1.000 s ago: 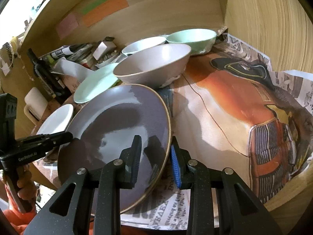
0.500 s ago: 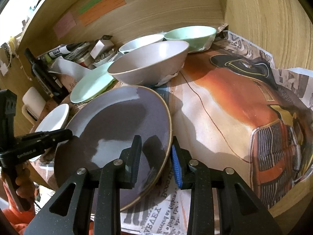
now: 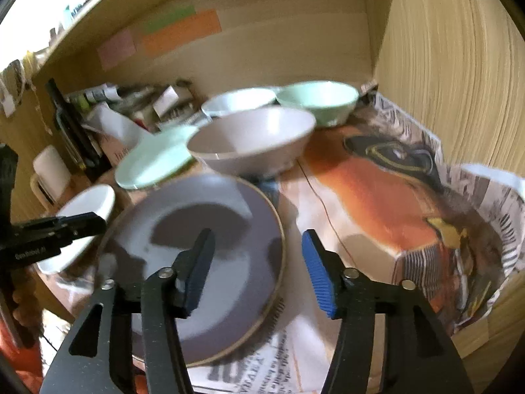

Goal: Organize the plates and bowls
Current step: 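Lower the dark brown plate beside the bowls and open both grippers, then move both grippers to the white plate and close on its rim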

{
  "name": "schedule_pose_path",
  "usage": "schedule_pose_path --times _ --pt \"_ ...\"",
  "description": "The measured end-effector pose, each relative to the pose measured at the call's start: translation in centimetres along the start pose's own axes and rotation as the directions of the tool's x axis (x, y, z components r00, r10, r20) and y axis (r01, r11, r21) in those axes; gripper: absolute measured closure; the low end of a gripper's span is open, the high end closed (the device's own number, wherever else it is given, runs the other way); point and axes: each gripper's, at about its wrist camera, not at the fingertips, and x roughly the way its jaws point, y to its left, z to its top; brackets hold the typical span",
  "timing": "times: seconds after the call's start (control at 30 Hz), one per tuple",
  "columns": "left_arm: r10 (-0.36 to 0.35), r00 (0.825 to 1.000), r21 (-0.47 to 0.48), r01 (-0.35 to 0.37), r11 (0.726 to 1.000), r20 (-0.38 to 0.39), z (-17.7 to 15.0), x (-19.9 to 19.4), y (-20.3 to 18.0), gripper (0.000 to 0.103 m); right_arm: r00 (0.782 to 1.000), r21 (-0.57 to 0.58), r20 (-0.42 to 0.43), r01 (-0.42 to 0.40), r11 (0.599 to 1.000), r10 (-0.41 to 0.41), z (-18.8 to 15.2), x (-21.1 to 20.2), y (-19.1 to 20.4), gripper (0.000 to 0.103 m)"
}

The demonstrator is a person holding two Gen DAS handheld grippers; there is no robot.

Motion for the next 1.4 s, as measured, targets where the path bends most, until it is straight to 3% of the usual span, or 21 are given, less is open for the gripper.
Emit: schedule_pose_path --times 0.07,0.17,0.4,0.47,0.7,0.8,1.1,1.4 --pt "0.018 0.998 0.003 -0.018 1.0 0.054 0.2 -1.3 0.1 0.052 0.999 -0.003 0.032 -0.02 1.0 0.02 0.6 -0.6 0.6 0.041" --pt "0.053 0.991 0.011 -0.055 0.998 0.12 0.4 -3.0 0.4 0.043 0.997 -0.012 0.061 -0.04 0.999 0.04 1.4 -1.1 1.9 0.037" --pt "0.121 0.97 -0.02 -0.12 0.993 0.212 0.7 -6.5 3.0 0.029 0.991 -0.036 0.096 -0.087 0.996 0.09 2.4 -1.1 5.0 0.019" --pt "0.144 0.961 -0.032 -0.141 0.99 0.234 0.6 -7.4 3.9 0.022 0.989 -0.041 0.096 -0.107 0.993 0.111 2.8 -0.8 5.9 0.018" --pt "0.229 0.926 -0.081 -0.214 0.973 0.299 -0.4 -10.1 7.7 0.012 0.981 -0.071 0.08 -0.17 0.983 0.175 3.5 0.6 9.3 0.018" --pt "0.254 0.919 -0.1 -0.234 0.967 0.301 -0.9 -10.6 9.4 0.009 0.979 -0.087 0.065 -0.187 0.978 0.193 3.5 1.3 10.8 0.018" --pt "0.298 0.93 -0.158 -0.268 0.951 0.217 -2.5 -10.0 14.6 0.008 0.974 -0.12 -0.016 -0.225 0.967 0.225 3.1 4.6 14.5 0.018" --pt "0.25 0.965 -0.216 -0.227 0.95 0.085 -4.6 -7.4 18.6 0.008 0.967 -0.129 -0.133 -0.233 0.964 0.216 1.4 7.9 16.5 0.019"
